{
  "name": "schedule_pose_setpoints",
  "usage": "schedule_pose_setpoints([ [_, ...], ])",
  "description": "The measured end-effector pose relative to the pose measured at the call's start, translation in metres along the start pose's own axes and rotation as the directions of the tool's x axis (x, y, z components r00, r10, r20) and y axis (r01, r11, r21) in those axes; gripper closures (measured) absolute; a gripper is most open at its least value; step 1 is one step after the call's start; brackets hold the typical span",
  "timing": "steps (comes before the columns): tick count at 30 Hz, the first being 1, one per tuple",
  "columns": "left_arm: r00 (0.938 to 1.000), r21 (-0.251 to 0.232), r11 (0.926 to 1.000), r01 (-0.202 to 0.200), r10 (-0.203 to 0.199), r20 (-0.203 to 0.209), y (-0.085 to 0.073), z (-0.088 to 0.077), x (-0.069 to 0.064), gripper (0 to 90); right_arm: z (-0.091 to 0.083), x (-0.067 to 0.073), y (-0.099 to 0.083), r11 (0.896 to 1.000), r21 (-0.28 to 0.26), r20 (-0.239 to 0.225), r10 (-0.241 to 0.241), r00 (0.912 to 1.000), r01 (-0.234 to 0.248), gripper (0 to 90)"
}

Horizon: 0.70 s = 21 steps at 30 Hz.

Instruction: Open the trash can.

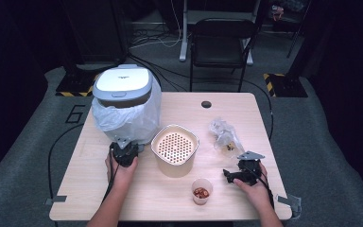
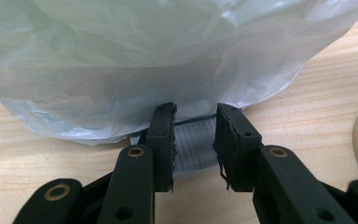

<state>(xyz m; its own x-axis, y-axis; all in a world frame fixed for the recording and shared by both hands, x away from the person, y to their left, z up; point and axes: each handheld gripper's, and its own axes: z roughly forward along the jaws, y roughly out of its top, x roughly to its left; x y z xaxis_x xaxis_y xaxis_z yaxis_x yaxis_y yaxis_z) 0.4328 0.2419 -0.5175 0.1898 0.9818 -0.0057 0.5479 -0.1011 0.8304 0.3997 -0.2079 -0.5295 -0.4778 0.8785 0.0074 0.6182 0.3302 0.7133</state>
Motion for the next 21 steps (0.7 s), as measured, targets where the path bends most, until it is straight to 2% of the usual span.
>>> schedule_pose_setpoints([
  [4, 1.0000, -0.005, 1.0000, -0.004, 0.004, -0.006, -0.0036, 0.0023, -0.0001, 68.2, 0.0000, 0.0000, 0.0000, 1.000, 0.000, 0.000, 0.001, 1.0000, -0.001, 0.0],
  [5, 0.9996, -0.001, 0.9997, -0.024, 0.024, -0.014, -0.0042, 0.0027, 0.0007, 68.2, 0.0000, 0.0000, 0.0000, 1.000, 0.000, 0.000, 0.001, 1.0000, -0.001, 0.0],
  [6, 0.9999, 0.001, 1.0000, -0.008, 0.008, -0.008, -0.0058, 0.0038, -0.0015, 68.3, -0.0001, 0.0002, 0.0000, 1.000, 0.001, 0.000, 0.003, 1.0000, -0.003, 0.0],
  [21, 1.0000, 0.003, 1.0000, -0.005, 0.005, -0.002, -0.0069, 0.0046, -0.0016, 69.0, -0.0005, -0.0010, 0.0006, 1.000, 0.005, -0.003, -0.005, 1.0000, 0.005, 1.1],
])
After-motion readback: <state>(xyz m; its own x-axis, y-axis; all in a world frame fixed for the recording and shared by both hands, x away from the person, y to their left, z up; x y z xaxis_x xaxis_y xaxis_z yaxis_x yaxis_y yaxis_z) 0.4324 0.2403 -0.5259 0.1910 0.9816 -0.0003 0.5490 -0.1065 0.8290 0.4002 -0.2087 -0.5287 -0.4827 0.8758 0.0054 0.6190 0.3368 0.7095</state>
